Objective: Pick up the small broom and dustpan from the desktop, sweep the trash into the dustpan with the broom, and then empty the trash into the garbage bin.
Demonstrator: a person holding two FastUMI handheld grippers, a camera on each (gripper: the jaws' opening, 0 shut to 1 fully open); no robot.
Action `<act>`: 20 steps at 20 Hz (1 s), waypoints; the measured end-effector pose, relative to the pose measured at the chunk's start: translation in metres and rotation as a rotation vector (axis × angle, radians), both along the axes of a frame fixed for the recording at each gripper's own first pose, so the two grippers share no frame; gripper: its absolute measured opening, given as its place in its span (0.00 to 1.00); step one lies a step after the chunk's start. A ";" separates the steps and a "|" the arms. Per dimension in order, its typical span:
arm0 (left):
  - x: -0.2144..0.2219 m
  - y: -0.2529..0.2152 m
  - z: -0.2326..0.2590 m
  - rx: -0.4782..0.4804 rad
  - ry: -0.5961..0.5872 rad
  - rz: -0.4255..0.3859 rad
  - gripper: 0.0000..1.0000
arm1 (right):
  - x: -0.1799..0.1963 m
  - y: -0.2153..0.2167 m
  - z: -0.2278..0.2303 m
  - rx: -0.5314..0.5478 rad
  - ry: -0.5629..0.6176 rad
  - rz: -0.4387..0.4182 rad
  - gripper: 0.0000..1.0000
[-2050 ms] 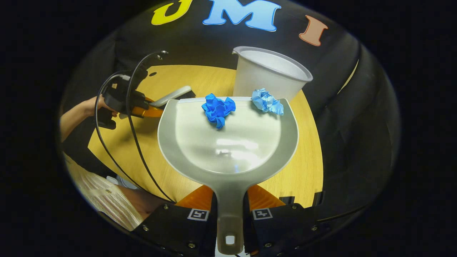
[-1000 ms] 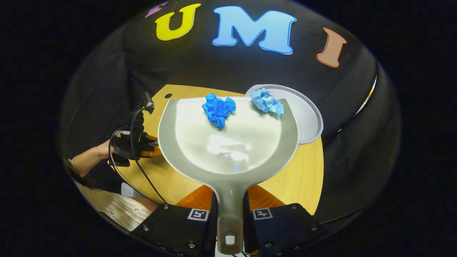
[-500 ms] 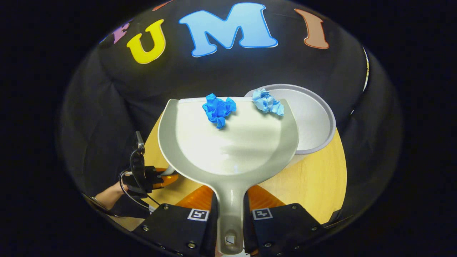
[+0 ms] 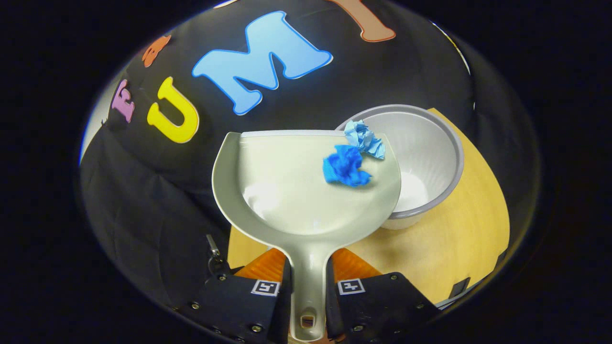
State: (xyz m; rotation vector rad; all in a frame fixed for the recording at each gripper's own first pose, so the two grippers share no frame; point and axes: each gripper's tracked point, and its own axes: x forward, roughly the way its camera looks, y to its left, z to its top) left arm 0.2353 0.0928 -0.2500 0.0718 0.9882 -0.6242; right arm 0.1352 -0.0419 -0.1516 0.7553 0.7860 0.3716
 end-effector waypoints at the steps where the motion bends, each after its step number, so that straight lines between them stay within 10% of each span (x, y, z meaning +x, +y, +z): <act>1: -0.001 0.000 0.000 0.001 0.003 0.000 0.36 | 0.001 0.000 0.004 0.050 0.000 -0.016 0.30; 20: -0.022 -0.014 -0.004 0.014 0.009 -0.028 0.37 | 0.021 -0.015 0.062 0.786 0.008 -0.239 0.29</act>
